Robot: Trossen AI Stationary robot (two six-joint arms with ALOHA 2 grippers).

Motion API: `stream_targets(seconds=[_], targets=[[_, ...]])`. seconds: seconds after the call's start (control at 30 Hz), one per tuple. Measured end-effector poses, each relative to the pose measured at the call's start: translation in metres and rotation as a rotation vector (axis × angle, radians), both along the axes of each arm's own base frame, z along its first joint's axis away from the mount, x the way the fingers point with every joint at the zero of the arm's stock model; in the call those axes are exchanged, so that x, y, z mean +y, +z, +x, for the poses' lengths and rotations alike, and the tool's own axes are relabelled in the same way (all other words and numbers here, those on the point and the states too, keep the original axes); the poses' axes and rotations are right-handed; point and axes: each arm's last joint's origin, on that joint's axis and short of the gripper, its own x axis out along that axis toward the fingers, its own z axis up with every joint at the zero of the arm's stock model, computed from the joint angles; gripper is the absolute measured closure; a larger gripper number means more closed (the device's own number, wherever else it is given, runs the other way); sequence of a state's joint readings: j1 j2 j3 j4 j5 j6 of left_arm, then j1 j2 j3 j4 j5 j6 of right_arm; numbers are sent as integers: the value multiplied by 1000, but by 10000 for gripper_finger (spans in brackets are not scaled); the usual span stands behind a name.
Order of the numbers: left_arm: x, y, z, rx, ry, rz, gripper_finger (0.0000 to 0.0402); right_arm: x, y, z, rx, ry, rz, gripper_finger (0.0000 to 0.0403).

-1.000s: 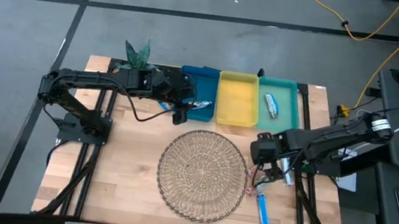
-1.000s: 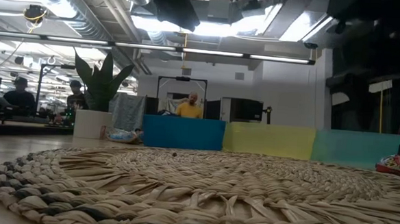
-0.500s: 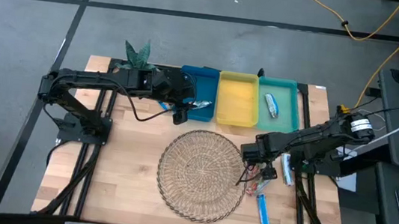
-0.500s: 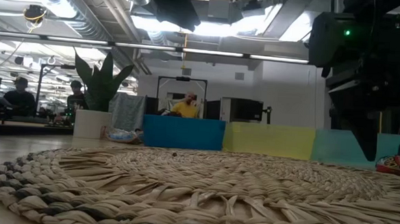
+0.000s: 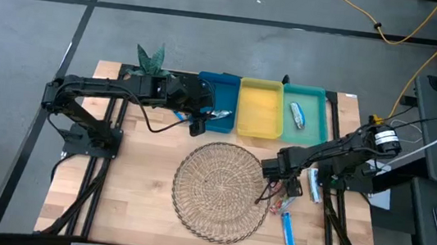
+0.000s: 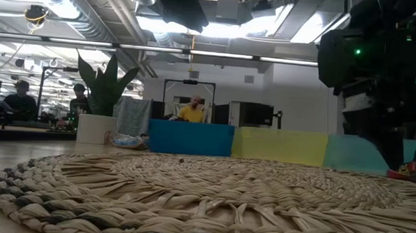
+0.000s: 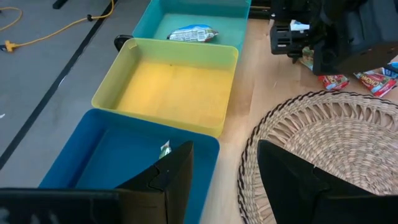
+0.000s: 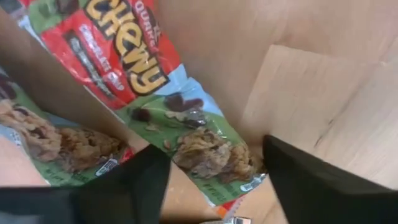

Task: Pick and place Granola Bars by type
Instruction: Put the red granola bar into the green bin

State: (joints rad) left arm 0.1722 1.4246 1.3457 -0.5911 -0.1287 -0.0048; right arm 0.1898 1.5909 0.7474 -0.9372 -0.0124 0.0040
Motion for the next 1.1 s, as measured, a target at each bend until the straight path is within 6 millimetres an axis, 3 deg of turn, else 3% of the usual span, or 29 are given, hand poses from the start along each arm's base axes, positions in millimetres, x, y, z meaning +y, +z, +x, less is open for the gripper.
stream_targets(seconds=[0.2,0.4,1.1], targets=[[0,0,0,0,0,0,231,0,0,0,4,0,0,258],[0,0,0,0,0,0,231,1,2,2,-2,-30,7,313],[-1,0,0,8,-55,-2,231,0,34,28,-70,-156,-4,335]])
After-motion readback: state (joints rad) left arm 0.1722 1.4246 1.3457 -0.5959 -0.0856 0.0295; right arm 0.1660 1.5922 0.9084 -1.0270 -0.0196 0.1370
